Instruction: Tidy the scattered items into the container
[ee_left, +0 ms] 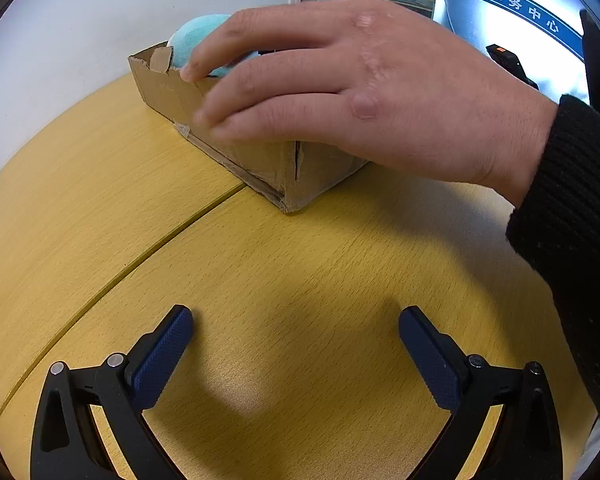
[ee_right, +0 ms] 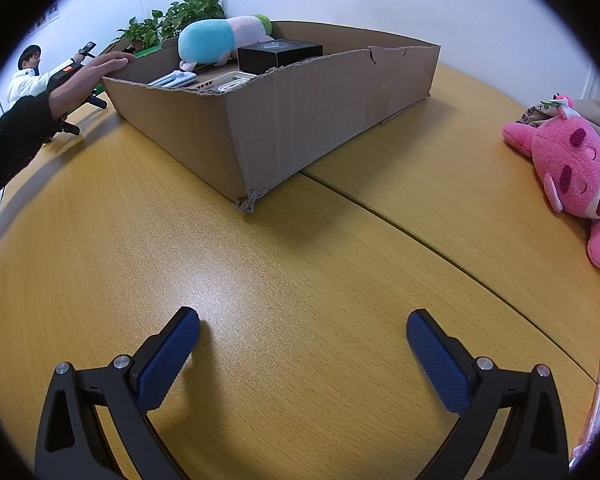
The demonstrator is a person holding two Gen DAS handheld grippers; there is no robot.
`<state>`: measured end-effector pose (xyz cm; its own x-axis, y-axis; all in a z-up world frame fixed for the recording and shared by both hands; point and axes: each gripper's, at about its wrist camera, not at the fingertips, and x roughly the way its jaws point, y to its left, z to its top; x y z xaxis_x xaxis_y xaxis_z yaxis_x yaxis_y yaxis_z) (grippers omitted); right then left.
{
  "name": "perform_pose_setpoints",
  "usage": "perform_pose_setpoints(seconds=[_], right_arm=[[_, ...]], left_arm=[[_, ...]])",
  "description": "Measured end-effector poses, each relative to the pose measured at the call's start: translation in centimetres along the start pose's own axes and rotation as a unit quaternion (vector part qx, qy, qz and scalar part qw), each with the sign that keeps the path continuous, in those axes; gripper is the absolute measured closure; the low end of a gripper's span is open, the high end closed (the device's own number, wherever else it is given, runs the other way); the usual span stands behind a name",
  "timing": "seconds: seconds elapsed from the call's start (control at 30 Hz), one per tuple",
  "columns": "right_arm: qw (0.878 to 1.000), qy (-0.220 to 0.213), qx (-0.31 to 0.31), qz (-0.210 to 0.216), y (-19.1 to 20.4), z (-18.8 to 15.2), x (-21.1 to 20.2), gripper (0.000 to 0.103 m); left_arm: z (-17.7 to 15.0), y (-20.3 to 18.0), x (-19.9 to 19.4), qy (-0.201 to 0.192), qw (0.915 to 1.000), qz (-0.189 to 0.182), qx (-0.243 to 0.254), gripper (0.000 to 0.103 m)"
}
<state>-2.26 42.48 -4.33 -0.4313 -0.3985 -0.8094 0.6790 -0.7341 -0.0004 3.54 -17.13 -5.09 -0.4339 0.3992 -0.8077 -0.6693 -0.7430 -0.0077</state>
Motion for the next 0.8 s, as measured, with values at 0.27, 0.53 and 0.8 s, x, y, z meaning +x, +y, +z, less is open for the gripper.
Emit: perform_pose_setpoints(seconds=[0.27,0.53,0.8], right_arm=[[1.000,0.000,0.000,0.000,0.02,-0.01,0.01,0.000],[1.000,0.000,0.000,0.000,0.03,-0.03,0.01,0.000],[1.000,0.000,0.000,0.000,0.05,-0.04,0.02,0.000]], left_arm=[[0.01,-0.02,-0.04,0.000,1.0000,0.000,0.000,0.000],[-0.11,-0.12,-0.17,0.000,1.0000,0.000,-0.001,0.000],[0.06,-0.03,-0.06,0.000,1.0000,0.001,-0.001,0.000]])
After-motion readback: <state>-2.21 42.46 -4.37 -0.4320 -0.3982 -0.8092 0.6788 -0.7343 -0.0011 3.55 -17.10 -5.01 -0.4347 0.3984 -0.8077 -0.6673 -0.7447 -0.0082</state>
